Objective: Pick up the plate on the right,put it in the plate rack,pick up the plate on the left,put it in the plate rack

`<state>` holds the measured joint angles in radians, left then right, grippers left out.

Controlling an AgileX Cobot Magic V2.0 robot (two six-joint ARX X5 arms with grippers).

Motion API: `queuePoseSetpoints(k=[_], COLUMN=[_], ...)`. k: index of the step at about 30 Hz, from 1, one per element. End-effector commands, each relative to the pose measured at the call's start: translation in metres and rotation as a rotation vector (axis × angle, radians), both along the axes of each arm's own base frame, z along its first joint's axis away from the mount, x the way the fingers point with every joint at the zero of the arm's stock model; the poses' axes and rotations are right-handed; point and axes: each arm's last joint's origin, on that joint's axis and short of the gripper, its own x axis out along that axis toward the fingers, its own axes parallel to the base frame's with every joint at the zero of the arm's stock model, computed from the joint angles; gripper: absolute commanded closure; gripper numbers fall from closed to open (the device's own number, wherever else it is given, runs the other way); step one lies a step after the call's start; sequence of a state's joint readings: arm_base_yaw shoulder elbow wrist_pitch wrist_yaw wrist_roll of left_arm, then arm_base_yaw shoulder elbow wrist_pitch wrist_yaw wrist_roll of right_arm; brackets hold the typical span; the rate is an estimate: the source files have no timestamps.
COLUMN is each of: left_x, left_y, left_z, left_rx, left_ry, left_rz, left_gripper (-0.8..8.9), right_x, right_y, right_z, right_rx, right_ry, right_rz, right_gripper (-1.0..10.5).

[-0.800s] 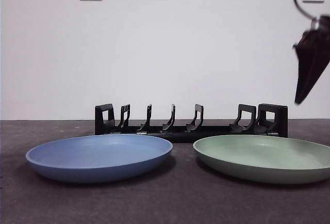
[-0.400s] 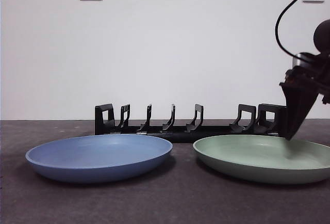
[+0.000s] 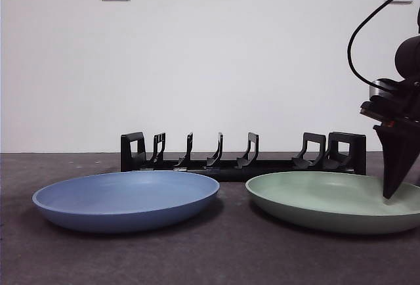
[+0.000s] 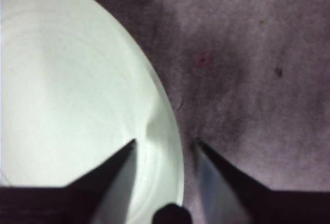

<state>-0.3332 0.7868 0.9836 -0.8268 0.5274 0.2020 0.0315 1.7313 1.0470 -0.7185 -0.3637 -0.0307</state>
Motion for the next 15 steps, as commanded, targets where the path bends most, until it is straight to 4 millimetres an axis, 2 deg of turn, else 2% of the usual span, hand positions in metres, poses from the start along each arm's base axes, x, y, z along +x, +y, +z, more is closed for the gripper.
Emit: queuePoseSetpoints(k=[1,2,9,12,15], left_x=[0.0,0.0,-0.003,-0.004,-0.005], left_y=[0.0,-0.001,-0.009,-0.017,-0.026], left_z=[0.001,0.001,0.001,-0.001,-0.003], left_rx=[0.0,0.0,0.043,0.09,0.153], left_ry=[-0.021,-0.021,-0.081,-0.129,-0.181], left_rz=[-0.012,-0.013,-0.119,-0.2,-0.275], left_gripper=[1.66,1.66,1.66,1.66,1.66], right_x=[0.002,0.002,0.003,0.002,0.0], right_y=[0.001,0.001,0.0,-0.001,-0.002], right_z=[-0.004,-0.004,-0.001,0.009,0.031], right_rx=[-0.001,-0.001,0.0,0.0,0.008], right_ry=[0.004,0.001,-0.012,-0.018,-0.047], right_rz=[0.003,0.002,0.0,-0.003,-0.001], right_gripper=[9.4,9.6,9.6,9.6,9.6])
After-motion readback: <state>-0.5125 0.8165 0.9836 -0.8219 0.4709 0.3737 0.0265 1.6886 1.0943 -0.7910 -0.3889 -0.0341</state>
